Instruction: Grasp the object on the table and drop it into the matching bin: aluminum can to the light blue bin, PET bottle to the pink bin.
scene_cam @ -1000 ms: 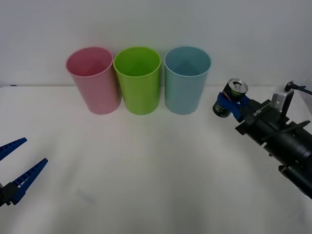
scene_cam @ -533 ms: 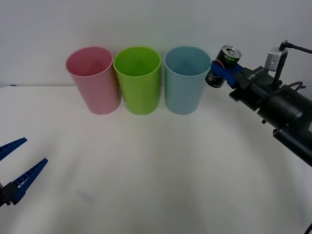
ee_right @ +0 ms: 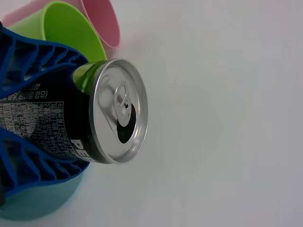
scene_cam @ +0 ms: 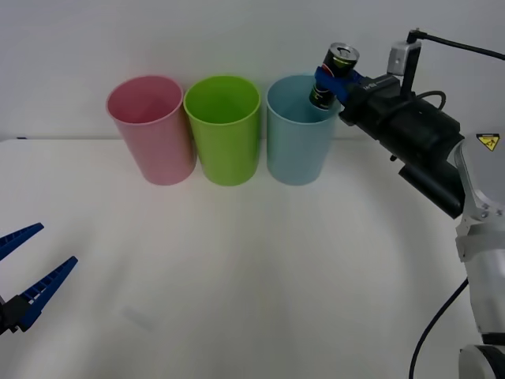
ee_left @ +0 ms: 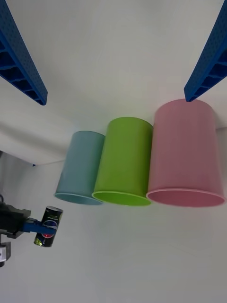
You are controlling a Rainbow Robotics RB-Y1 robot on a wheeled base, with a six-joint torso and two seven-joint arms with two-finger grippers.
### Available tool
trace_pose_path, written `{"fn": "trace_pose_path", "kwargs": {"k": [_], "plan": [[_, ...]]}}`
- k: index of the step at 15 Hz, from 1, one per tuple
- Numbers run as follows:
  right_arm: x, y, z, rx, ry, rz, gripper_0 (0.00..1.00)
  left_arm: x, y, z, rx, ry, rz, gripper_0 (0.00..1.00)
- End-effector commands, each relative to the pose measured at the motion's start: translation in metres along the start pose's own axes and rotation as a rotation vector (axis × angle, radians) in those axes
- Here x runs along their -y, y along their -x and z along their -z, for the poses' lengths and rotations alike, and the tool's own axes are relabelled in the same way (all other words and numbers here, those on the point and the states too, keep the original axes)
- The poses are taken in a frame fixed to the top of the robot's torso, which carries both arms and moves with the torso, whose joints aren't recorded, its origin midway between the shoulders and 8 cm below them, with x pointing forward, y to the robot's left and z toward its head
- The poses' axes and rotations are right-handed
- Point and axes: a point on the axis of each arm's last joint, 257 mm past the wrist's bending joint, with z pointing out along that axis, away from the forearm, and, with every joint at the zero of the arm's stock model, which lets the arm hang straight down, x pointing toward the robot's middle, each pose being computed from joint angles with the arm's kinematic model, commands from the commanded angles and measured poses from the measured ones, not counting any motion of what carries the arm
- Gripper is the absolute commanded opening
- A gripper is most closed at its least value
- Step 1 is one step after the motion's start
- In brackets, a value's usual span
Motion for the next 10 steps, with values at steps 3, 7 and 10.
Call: {"fn": "trace_pose_path", "kwargs": {"k": [3,7,10], "plan": [[0.008,0.001,-0.038,-0.009,-0.039,-0.007,0.0,0.0,0.0,0.0,0.0,0.0,0.0,1.0],[0.013,-0.001,-0.056,-0.011,-0.061,-0.02,0.0,0.0,0.0,0.0,0.0,0.0,0.0,1.0],[0.014,-0.003,-0.059,-0.015,-0.07,-0.015,0.0,0.0,0.0,0.0,0.0,0.0,0.0,1.0]]}}
